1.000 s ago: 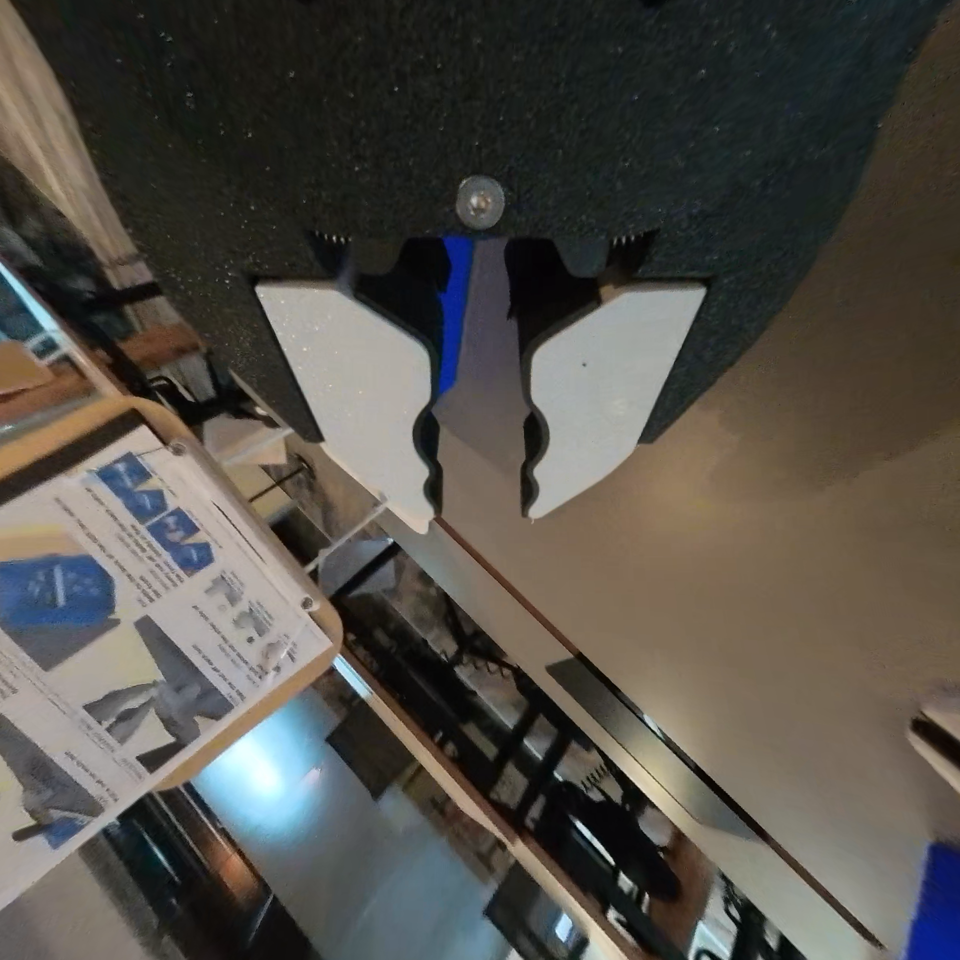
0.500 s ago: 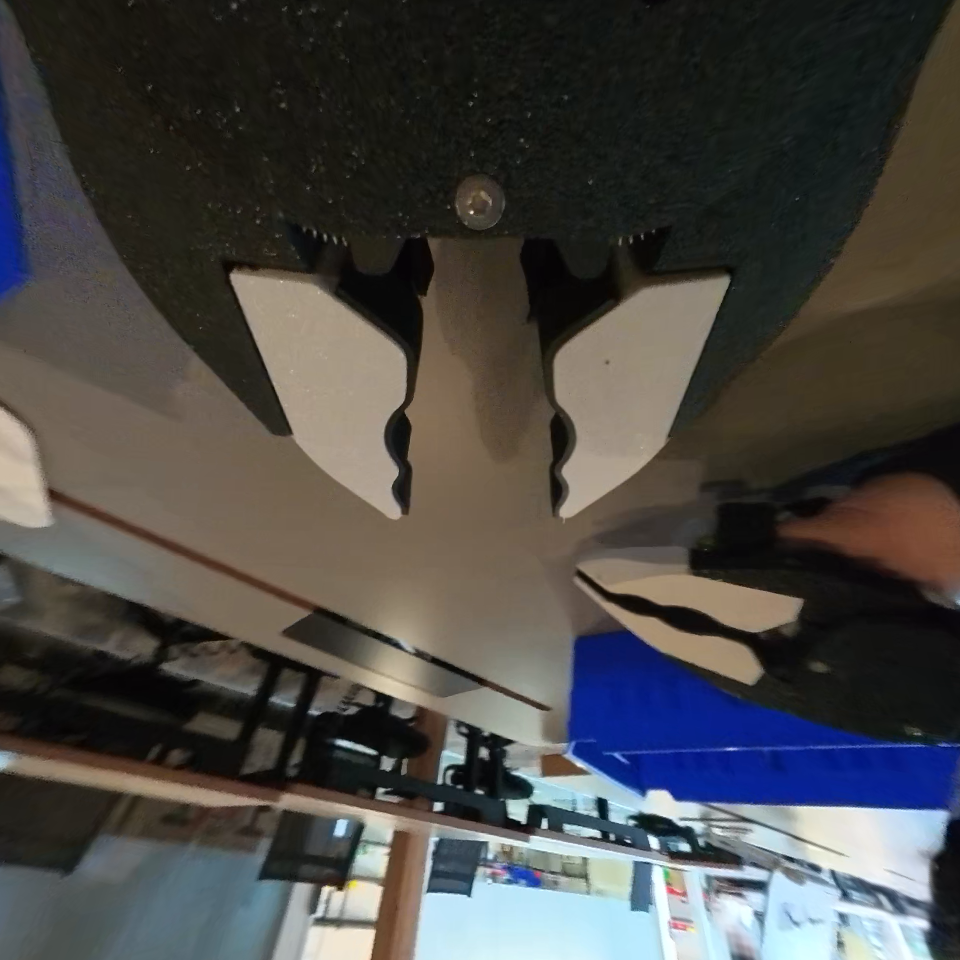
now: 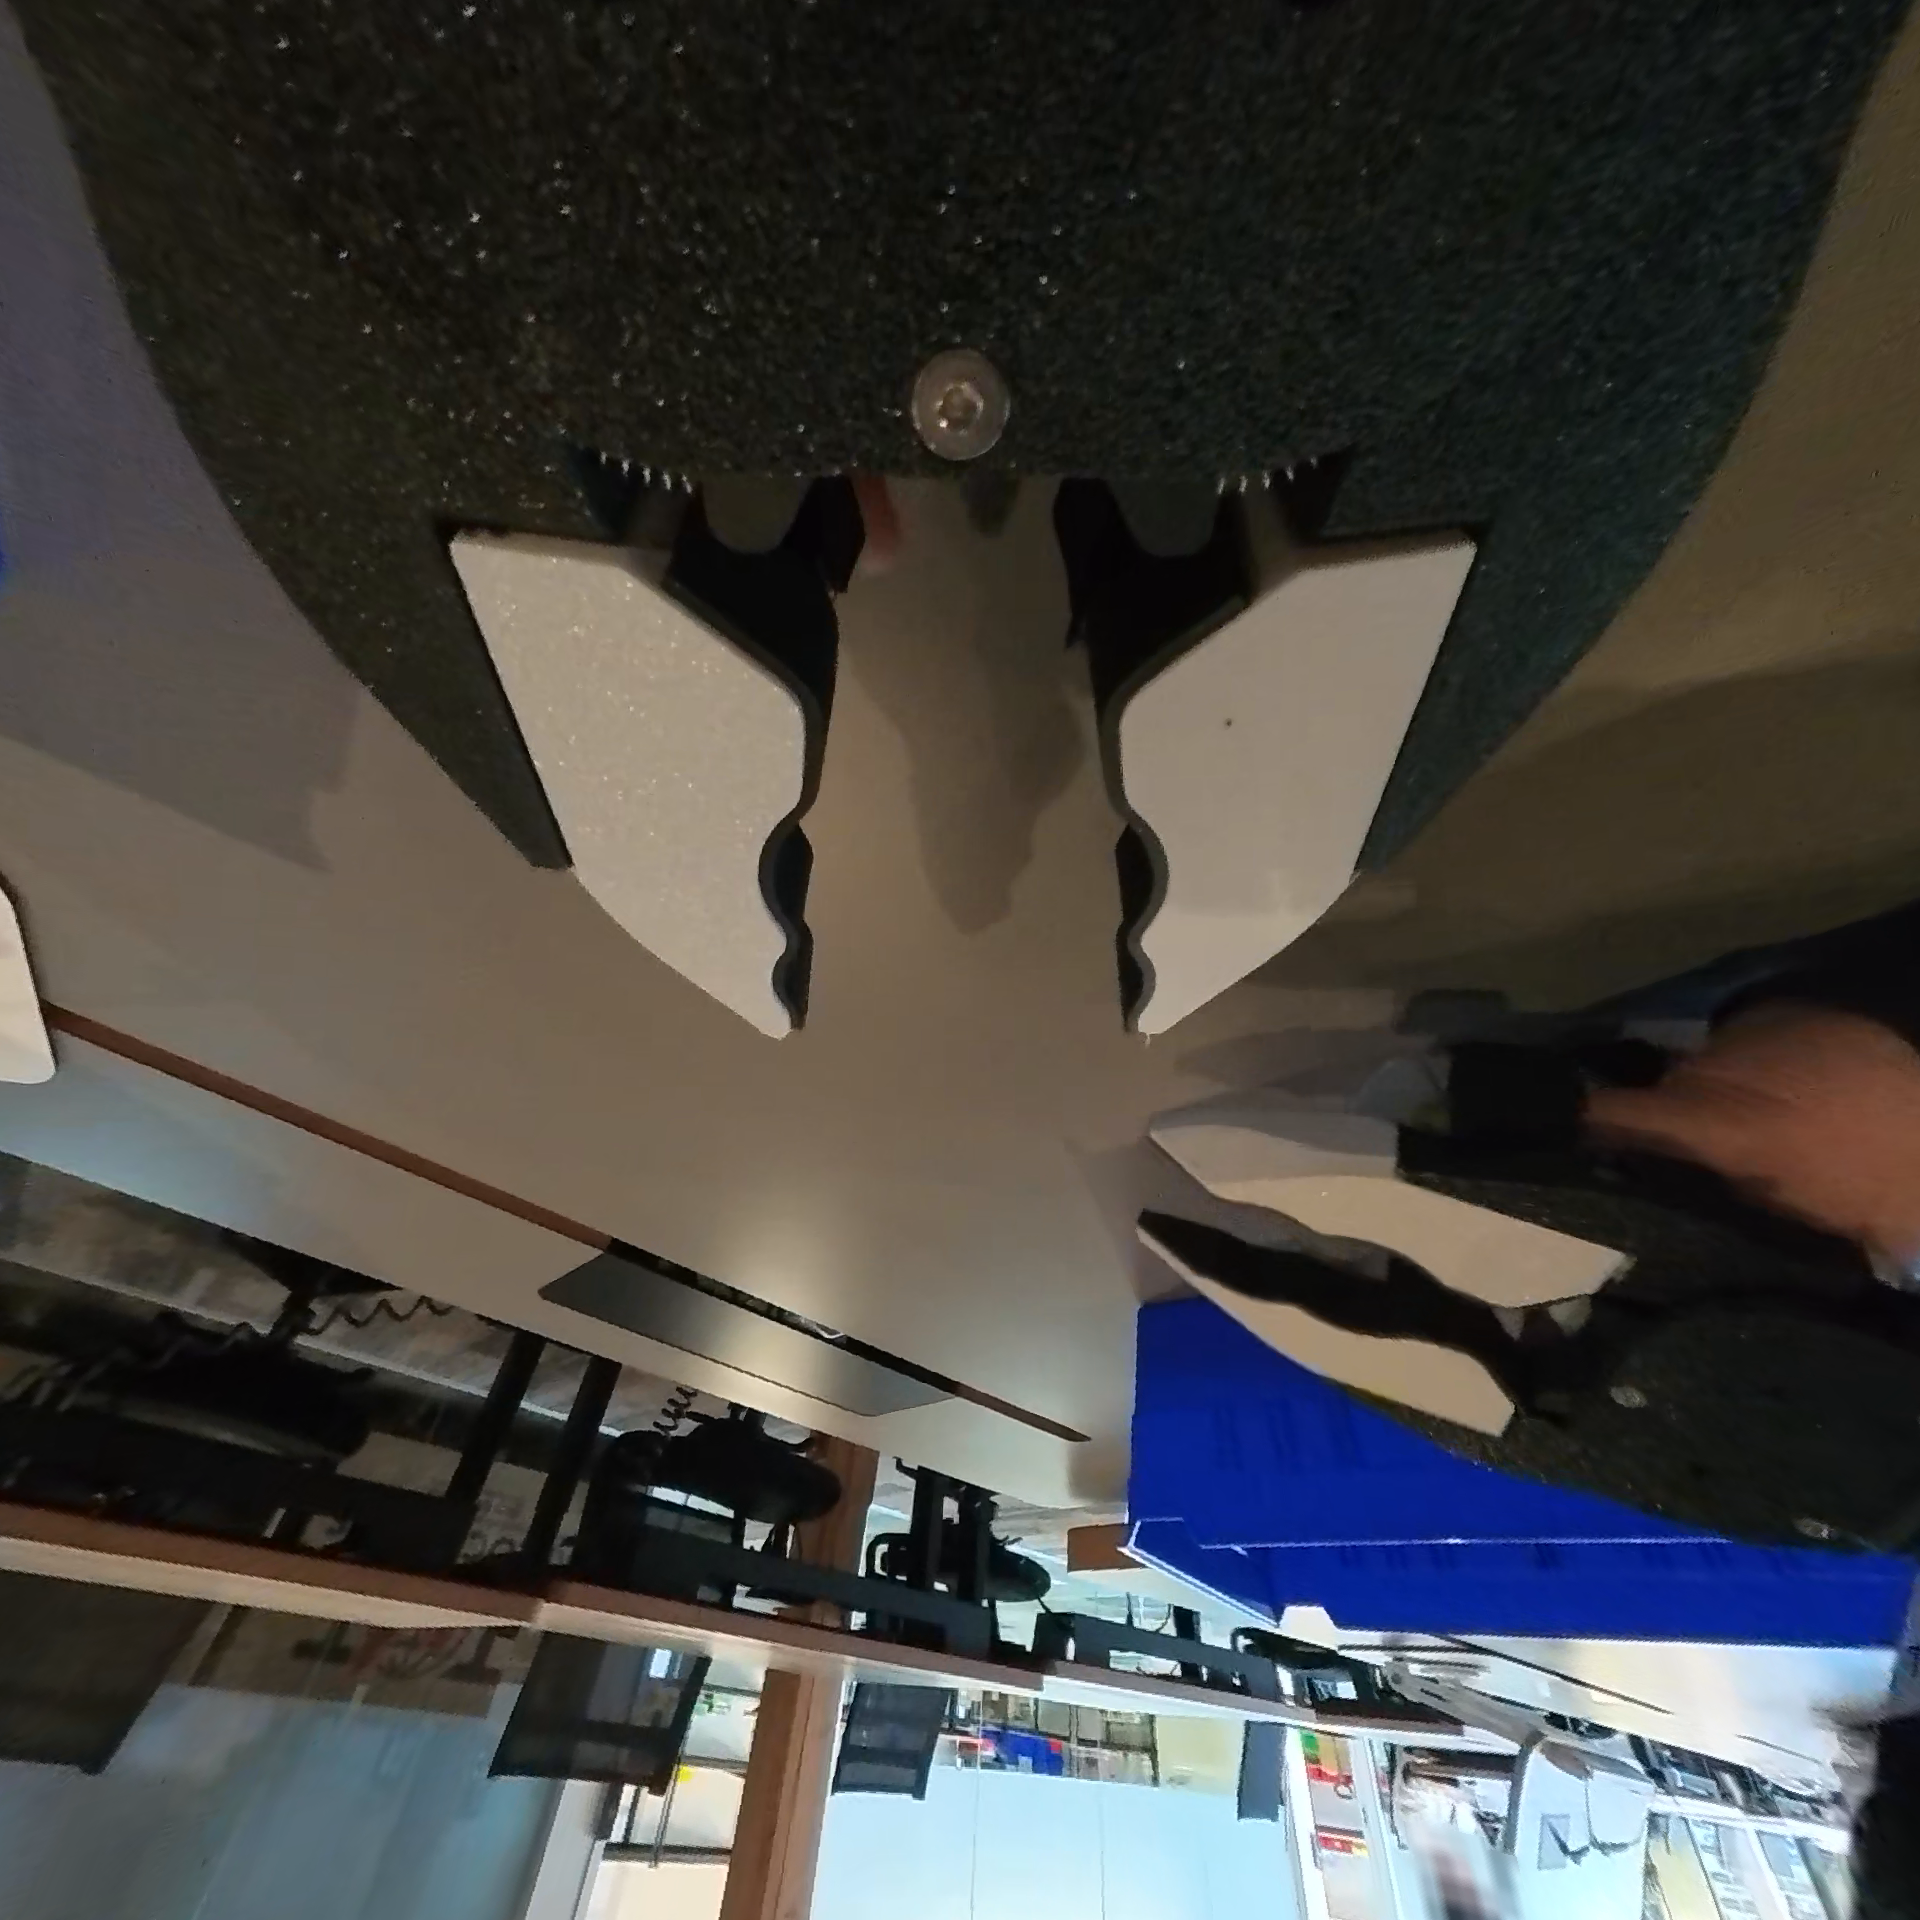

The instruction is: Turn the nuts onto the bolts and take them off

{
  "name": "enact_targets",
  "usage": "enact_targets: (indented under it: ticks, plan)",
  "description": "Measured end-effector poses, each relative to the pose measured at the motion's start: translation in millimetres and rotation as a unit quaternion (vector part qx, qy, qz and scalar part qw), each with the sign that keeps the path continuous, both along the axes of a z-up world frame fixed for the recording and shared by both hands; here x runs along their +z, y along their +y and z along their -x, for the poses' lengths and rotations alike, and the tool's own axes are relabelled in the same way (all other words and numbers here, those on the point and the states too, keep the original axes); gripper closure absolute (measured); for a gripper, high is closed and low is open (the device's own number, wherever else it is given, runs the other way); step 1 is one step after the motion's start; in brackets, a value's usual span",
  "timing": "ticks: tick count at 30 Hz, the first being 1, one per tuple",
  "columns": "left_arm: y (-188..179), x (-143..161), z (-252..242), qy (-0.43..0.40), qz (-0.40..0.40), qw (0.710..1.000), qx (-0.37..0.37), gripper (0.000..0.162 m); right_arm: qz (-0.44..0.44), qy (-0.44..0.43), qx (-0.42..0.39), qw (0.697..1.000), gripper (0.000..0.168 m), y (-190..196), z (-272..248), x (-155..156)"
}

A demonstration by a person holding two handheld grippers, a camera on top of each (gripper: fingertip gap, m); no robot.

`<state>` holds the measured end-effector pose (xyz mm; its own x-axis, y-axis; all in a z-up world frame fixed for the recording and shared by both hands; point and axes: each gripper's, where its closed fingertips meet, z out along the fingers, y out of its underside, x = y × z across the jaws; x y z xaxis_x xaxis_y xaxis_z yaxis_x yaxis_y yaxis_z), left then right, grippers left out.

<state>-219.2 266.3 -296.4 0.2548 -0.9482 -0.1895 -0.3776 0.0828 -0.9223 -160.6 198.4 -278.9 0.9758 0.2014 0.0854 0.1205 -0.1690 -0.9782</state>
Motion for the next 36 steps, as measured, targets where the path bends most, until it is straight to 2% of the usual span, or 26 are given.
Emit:
enact_targets:
  ticks: [3,7,11,13,16,18,21,24,28,33,36]
  plan:
    - [-7.2,15.2,-1.2,-0.026,-0.017,0.999,-0.025,0.111,-0.005,-0.007,0.003,1.000,0.113,-0.4,0.9,0.8]
    - [-43.5,64.2,5.3,-0.092,-0.018,0.988,-0.124,0.114,-0.024,-0.031,0.014,0.999,0.113,-2.6,5.5,6.8]
    - [-27.9,107.6,39.3,-0.120,-0.088,0.988,-0.039,0.123,-0.055,-0.040,0.022,0.997,0.114,-7.9,10.6,22.0]
    - [-16.6,124.2,56.3,-0.096,-0.120,0.988,0.003,0.124,-0.074,-0.036,0.025,0.996,0.114,-12.6,13.0,33.7]
    - [15.8,141.7,96.3,-0.058,-0.142,0.981,0.116,0.105,-0.108,-0.041,0.025,0.993,0.115,-19.7,13.5,49.9]
    - [31.3,145.9,122.7,-0.044,-0.130,0.978,0.157,0.098,-0.120,-0.053,0.021,0.991,0.116,-22.5,11.9,55.0]
    - [52.8,133.4,155.1,-0.021,-0.072,0.979,0.190,0.079,-0.122,-0.055,0.022,0.991,0.116,-24.0,11.7,55.0]
    - [68.8,106.4,169.4,-0.014,0.019,0.981,0.195,0.067,-0.119,-0.047,0.029,0.991,0.117,-23.9,14.3,54.2]
    - [78.5,66.7,183.6,0.058,0.089,0.972,0.208,0.065,-0.121,-0.053,0.032,0.991,0.117,-24.4,16.5,54.7]
    - [79.4,18.5,200.6,0.181,0.143,0.942,0.243,0.061,-0.115,-0.052,0.036,0.991,0.117,-23.0,17.7,50.7]
    - [75.5,-2.1,204.3,0.231,0.171,0.927,0.242,0.068,-0.109,-0.049,0.042,0.992,0.117,-22.1,19.9,47.8]
